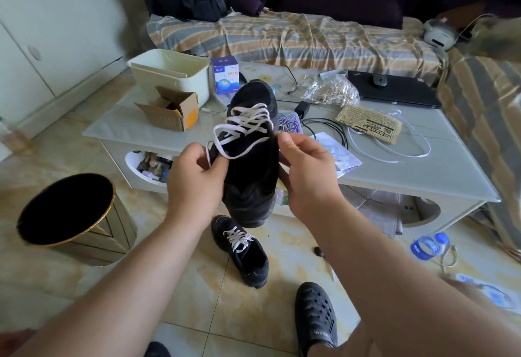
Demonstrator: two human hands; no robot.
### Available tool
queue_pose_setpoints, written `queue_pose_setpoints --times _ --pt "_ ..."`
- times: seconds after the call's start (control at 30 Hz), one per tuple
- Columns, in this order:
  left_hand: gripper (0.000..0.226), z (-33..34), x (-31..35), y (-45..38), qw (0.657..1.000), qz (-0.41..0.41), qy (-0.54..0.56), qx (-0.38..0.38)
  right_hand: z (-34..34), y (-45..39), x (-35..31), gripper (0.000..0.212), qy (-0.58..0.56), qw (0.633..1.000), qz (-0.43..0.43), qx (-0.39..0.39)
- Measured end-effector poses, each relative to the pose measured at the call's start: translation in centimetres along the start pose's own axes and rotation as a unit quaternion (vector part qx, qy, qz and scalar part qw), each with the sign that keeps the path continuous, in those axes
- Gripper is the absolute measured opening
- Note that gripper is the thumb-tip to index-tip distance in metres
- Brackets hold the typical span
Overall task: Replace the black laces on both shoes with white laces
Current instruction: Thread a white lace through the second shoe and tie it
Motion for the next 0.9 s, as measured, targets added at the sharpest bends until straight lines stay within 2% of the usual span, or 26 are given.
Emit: queue_pose_setpoints --times 0.2,0.3,0.33,0.4,0.47,0.5,0.53,0.57,0.6,0.63,0.67,0.73,0.77,0.8,0.9 --pt "0.047 -0.6 0.7 0.8 0.998 0.048 -0.036 0.015 0.4 -0.1 -0.1 0.010 0.058 0.998 -0.013 -0.021" --pt "0.045 -0.7 0.6 0.8 0.999 0.035 -0.036 0.016 0.8 -0.1 -0.7 0.024 0.079 0.996 -0.018 -0.022" --pt "0.043 -0.8 0.5 0.7 0.999 0.031 -0.039 0.018 0.7 -0.3 -1.2 0.027 0.053 0.999 -0.010 -0.006" --pt "0.041 -1.0 0.1 0.5 0.998 0.020 -0.054 0.019 -0.4 -0.9 -2.6 0.030 -0.075 0.996 0.016 0.044" --pt "0.041 -1.3 -0.5 0.2 0.998 0.011 -0.065 0.025 -2.0 -1.7 -4.6 0.031 -0.265 0.962 0.011 0.069" --pt "0.041 -1.5 -0.7 0.0 0.997 0.006 -0.071 0.027 -2.9 -2.0 -5.4 0.032 -0.312 0.947 -0.001 0.077" --pt "0.041 -1.6 -0.9 -0.1 0.996 0.003 -0.080 0.027 -3.7 -2.2 -6.0 0.032 -0.296 0.951 -0.009 0.088" --pt "0.041 -1.6 -1.0 0.0 0.996 0.005 -0.088 0.029 -4.3 -2.3 -6.3 0.032 -0.222 0.970 -0.021 0.103" --pt "0.041 -1.6 -1.1 0.0 0.995 0.011 -0.095 0.027 -4.5 -2.2 -6.4 0.031 -0.104 0.987 -0.044 0.112" --pt "0.042 -1.4 -1.0 0.1 0.995 0.019 -0.097 0.023 -4.4 -2.0 -6.4 0.028 0.040 0.990 -0.077 0.110" --pt "0.043 -1.2 -0.8 0.3 0.995 0.027 -0.097 0.019 -4.0 -1.6 -6.2 0.023 0.195 0.970 -0.113 0.089" --pt "0.043 -0.7 -0.7 0.7 0.994 0.037 -0.098 0.019 -2.7 -0.9 -5.2 0.014 0.455 0.877 -0.155 -0.003" --pt "0.042 -0.6 -0.6 0.8 0.994 0.041 -0.098 0.021 -2.2 -0.6 -4.4 0.016 0.533 0.832 -0.148 -0.046" --pt "0.042 -0.5 -0.6 0.8 0.994 0.043 -0.100 0.021 -2.0 -0.4 -3.8 0.025 0.580 0.802 -0.126 -0.070" --pt "0.043 -0.5 -0.7 0.7 0.993 0.046 -0.106 0.019 -2.6 -0.3 -4.1 0.051 0.663 0.744 -0.073 -0.043"
Point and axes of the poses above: each hand's wrist, its own y-axis away from the middle knuckle, its own z-axis out of the palm, x = y × z, the point moved 3 cm from there along -y, towards the middle knuckle, and after that the axes turned 9 degrees about -x, right-handed, at the moved point
